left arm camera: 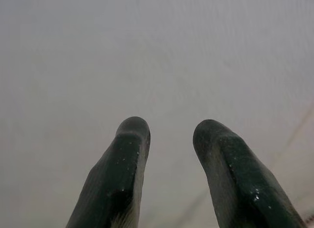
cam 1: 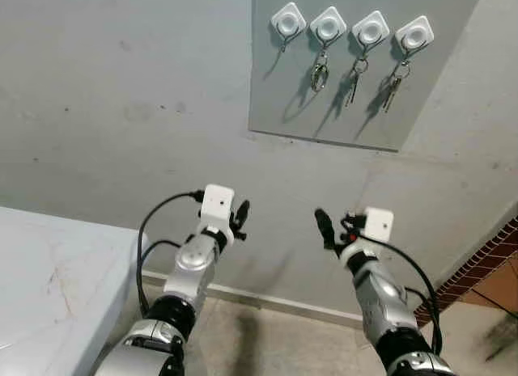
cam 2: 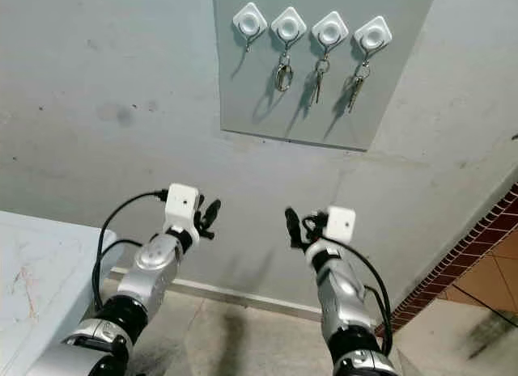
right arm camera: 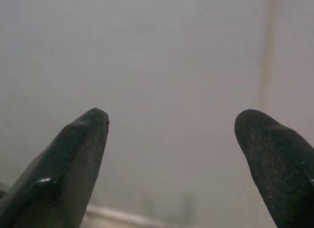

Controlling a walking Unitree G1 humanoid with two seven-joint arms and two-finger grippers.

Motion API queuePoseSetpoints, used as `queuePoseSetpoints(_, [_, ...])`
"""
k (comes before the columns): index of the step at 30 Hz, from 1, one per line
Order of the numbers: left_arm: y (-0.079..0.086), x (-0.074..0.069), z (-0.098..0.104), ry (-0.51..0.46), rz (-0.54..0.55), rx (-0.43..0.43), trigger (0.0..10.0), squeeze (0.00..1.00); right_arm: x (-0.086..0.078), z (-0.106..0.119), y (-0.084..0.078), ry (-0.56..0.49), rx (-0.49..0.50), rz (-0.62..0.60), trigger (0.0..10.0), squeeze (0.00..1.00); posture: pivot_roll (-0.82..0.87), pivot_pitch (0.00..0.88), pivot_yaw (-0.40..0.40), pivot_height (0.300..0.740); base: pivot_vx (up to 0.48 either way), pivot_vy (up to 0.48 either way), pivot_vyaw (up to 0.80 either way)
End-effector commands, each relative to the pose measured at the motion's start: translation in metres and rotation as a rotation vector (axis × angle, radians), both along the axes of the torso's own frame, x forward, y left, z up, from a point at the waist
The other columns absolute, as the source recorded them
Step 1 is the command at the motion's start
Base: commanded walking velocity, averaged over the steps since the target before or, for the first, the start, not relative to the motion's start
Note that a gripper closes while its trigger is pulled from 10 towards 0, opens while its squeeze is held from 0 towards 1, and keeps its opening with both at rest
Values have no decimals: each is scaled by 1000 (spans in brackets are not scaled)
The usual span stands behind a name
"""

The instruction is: Hang keys on a hook

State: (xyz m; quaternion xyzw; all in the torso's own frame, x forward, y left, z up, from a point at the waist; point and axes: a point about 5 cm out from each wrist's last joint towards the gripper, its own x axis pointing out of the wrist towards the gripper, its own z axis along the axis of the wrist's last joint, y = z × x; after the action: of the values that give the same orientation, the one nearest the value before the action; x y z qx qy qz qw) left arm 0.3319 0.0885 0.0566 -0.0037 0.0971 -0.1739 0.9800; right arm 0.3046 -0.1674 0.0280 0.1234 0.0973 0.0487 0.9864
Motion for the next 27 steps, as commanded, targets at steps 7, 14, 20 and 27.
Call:
queuePoseSetpoints(7, [0, -38, -53, 234, -35, -13, 10000, 0, -43, -50, -4, 226, -102, 1, 10000, 1000, 30, 0, 16, 740, 0, 0, 0])
queuePoseSetpoints(14, [12, -70, -85, 373, -39, 48, 10000, 0, -74, -76, -10, 366, -149, -13, 10000, 1000, 28, 0, 27, 740, 0, 0, 0])
queuePoseSetpoints(20, [33, -94, -107, 482, 14, 99, 10000, 0, -98, -92, -11, 471, -196, 10, 10000, 1000, 25, 0, 36, 740, 0, 0, 0])
queuePoseSetpoints(27, [55, -117, -124, 610, 150, 64, 10000, 0, -123, -107, -10, 571, -229, 31, 10000, 0, 22, 0, 46, 740, 0, 0, 0])
